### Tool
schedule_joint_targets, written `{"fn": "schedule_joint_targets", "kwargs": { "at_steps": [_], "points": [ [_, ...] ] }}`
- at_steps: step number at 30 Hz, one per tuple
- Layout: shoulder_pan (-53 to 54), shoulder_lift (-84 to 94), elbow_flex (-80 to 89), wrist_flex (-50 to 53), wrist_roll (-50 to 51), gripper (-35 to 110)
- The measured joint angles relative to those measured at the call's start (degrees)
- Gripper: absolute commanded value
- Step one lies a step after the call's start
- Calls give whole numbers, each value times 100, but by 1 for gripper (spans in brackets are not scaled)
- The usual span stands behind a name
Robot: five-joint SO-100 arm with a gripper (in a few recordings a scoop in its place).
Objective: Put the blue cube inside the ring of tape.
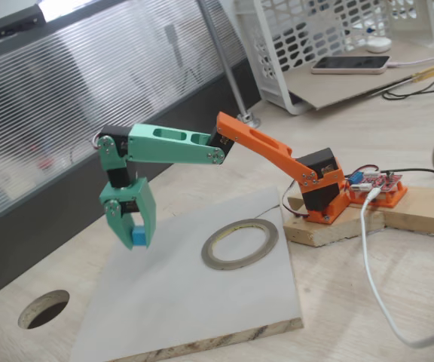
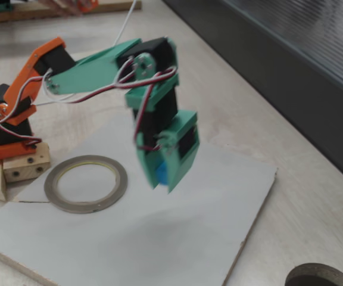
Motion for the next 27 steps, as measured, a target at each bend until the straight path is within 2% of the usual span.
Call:
{"fn": "schedule_joint_targets", "kwargs": {
  "at_steps": [7,14,20,27],
  "points": [
    [905,0,0,0,0,6],
    [976,0,0,114,0,6],
    [984,290,9,1037,53,6],
    [1002,1020,369,1099,53,6]
  ]
}}
